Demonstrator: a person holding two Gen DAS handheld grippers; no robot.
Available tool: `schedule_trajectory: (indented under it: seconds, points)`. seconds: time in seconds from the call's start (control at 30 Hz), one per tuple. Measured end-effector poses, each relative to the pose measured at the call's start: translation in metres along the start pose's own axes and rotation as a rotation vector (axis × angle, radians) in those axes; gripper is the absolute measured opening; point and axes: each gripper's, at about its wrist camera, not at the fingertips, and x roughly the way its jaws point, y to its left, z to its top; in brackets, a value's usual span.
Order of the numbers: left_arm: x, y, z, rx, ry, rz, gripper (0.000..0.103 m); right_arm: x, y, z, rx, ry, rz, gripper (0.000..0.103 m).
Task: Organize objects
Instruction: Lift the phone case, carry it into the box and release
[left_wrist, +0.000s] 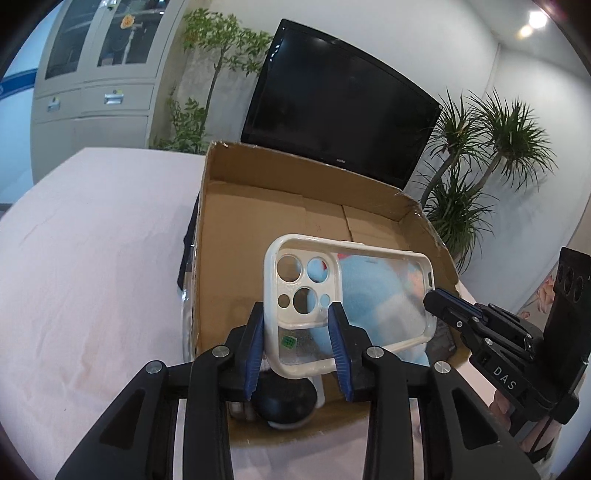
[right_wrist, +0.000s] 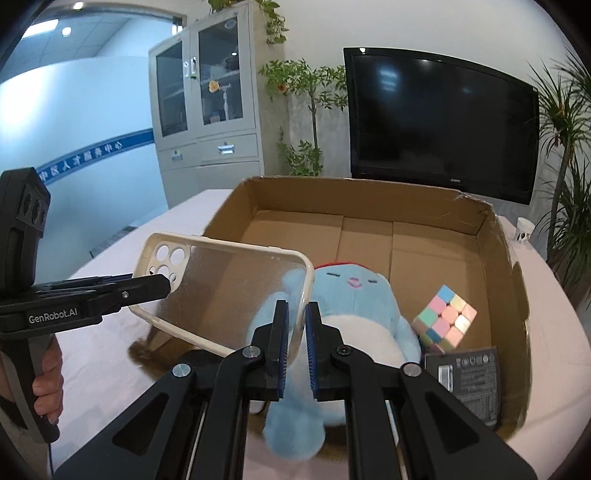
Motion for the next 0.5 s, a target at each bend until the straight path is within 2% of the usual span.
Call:
schedule_trajectory:
  seconds: [0.17,0.27,0.33,0.43,0.5]
  points:
    - [0.023,0.016,0.004,-0.016,0.031,0.025,0.030,0.027,-0.001,0.004,-0.003,0.034,0.008,0.008]
    - [0.040,0.024,0.003,-0.005,0.063,0.082,0.033,0.048,0.003,0.002,-0.008,0.067,0.015,0.010]
    - [0.055,0.022,-0.004,0.045,0.111,0.167,0.036,0.057,0.008,-0.001,-0.032,0.095,0.008,0.010]
    - [0.053,0.013,-0.009,0.094,0.090,0.220,0.040,0.060,0.013,-0.005,-0.054,0.129,0.010,0.012]
    - [0.047,0.012,-0.008,0.084,0.073,0.209,0.047,0.053,0.010,-0.005,-0.041,0.136,0.020,0.017]
